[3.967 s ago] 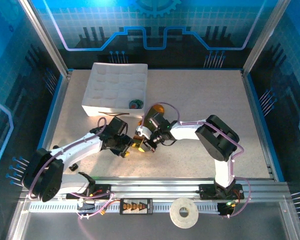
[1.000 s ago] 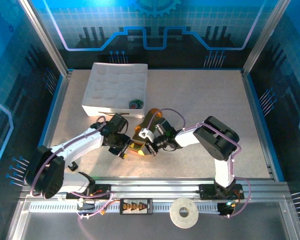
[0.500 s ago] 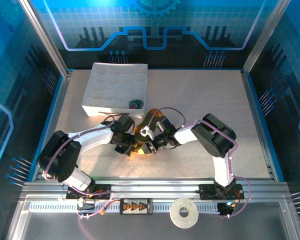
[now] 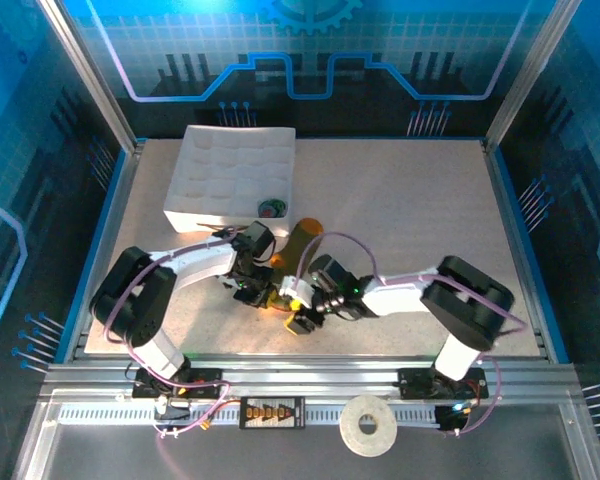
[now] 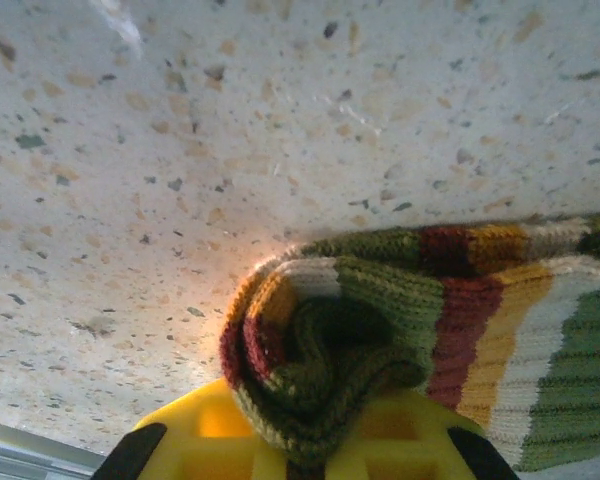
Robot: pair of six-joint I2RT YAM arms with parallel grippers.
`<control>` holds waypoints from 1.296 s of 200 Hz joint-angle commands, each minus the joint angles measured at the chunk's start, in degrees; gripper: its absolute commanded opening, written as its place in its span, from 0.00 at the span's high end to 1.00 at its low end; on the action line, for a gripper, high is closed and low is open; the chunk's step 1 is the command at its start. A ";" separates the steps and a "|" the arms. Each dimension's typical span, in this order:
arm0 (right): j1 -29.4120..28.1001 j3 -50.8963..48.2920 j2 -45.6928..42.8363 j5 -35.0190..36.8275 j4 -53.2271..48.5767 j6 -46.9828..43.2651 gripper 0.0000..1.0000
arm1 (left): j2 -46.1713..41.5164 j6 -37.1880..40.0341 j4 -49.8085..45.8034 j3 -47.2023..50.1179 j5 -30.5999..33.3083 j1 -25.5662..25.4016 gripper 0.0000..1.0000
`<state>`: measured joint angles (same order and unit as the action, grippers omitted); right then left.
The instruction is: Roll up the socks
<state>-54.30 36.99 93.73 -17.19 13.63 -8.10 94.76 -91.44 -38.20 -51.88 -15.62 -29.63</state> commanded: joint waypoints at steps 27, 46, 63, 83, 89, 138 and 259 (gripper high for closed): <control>-9.45 -3.55 -7.16 32.09 6.54 -20.54 0.45 | 5.57 1.94 -11.26 -1.49 3.00 1.21 1.00; -12.43 -3.21 -5.87 36.95 9.15 -25.17 0.45 | 6.79 2.67 -11.82 -2.80 3.15 1.24 1.00; -13.68 -1.61 -4.27 36.24 8.96 -27.43 0.47 | 8.19 3.73 -12.67 -4.41 3.14 1.37 1.00; -14.89 1.18 -0.89 35.80 7.86 -29.02 0.55 | 9.66 5.03 -13.86 -6.36 3.41 1.36 1.00; -15.19 2.01 0.37 36.21 7.71 -29.44 0.57 | 9.96 5.35 -14.20 -6.85 3.47 1.36 1.00; -15.21 8.79 10.48 44.18 4.77 -29.20 0.72 | 10.71 6.00 -14.90 -8.11 3.58 1.41 1.00; -5.92 9.05 11.79 16.30 -14.02 -7.92 1.00 | -8.40 0.39 -0.97 -1.23 6.63 2.96 0.49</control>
<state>-63.59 48.42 102.65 10.87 12.49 -23.55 92.53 -88.38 -42.06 -55.29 -11.05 -27.64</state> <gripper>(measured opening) 0.053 0.418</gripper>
